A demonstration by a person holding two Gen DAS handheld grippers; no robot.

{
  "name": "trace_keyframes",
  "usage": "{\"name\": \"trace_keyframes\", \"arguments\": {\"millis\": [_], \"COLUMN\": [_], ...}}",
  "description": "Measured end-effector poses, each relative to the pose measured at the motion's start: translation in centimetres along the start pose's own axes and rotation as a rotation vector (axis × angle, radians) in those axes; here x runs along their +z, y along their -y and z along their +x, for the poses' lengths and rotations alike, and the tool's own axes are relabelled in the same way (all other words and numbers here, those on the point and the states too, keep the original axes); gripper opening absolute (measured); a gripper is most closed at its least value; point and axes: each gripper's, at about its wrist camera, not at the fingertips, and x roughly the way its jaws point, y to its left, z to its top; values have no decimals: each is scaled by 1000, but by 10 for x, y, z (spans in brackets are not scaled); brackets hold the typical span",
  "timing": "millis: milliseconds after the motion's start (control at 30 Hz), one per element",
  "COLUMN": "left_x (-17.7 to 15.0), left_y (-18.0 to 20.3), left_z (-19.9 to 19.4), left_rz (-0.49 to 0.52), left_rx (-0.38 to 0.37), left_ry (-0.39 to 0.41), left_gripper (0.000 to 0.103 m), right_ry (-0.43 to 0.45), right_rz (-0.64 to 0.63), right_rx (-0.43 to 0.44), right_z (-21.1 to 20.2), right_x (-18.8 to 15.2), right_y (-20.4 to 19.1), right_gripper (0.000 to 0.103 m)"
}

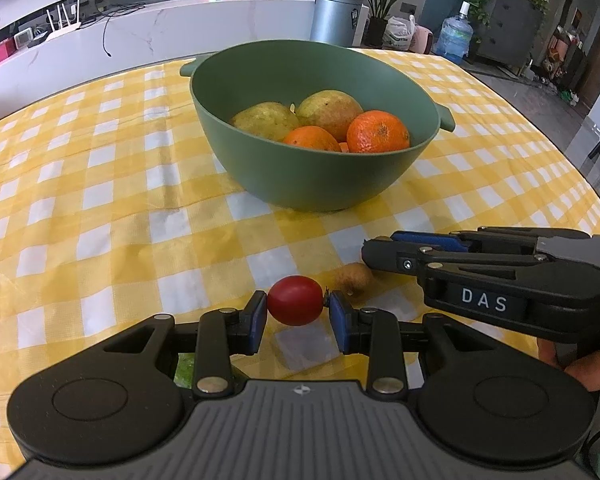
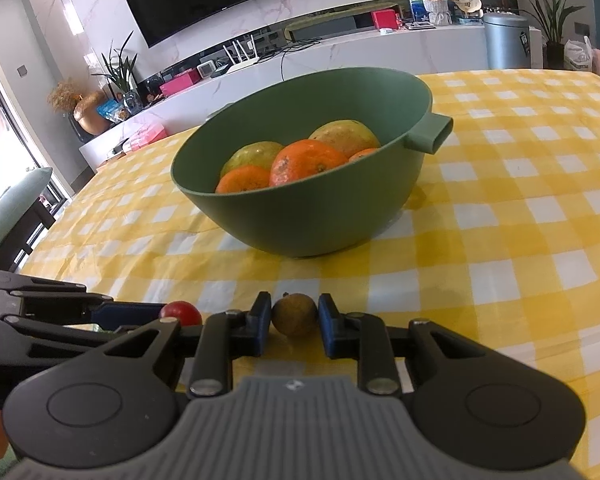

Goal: Organize fruits
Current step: 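Grasp the red cherry tomato with the left gripper while the right gripper grasps a longan, then carry the tomato and longan over the colander with the left and right grippers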

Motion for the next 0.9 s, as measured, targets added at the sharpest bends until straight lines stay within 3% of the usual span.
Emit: {"name": "trace_keyframes", "arguments": {"millis": [333, 600, 900], "left_x": [4, 19, 50], "left_y": [-4, 6, 16], "left_z": [-17, -46, -56], "left_rz": [-28, -6, 14], "left_rx": [12, 2, -24], "left_ry": [69, 179, 239], "left_gripper": [38, 38, 38], "right_ry": [43, 114, 205], "right_rz": [-48, -117, -174], "right_rx": [-4, 2, 12], "right_z": [-19, -54, -80], "right_x": [-1, 1, 27], "right_y": [-8, -18, -22], "right_gripper": [21, 21, 21]}}
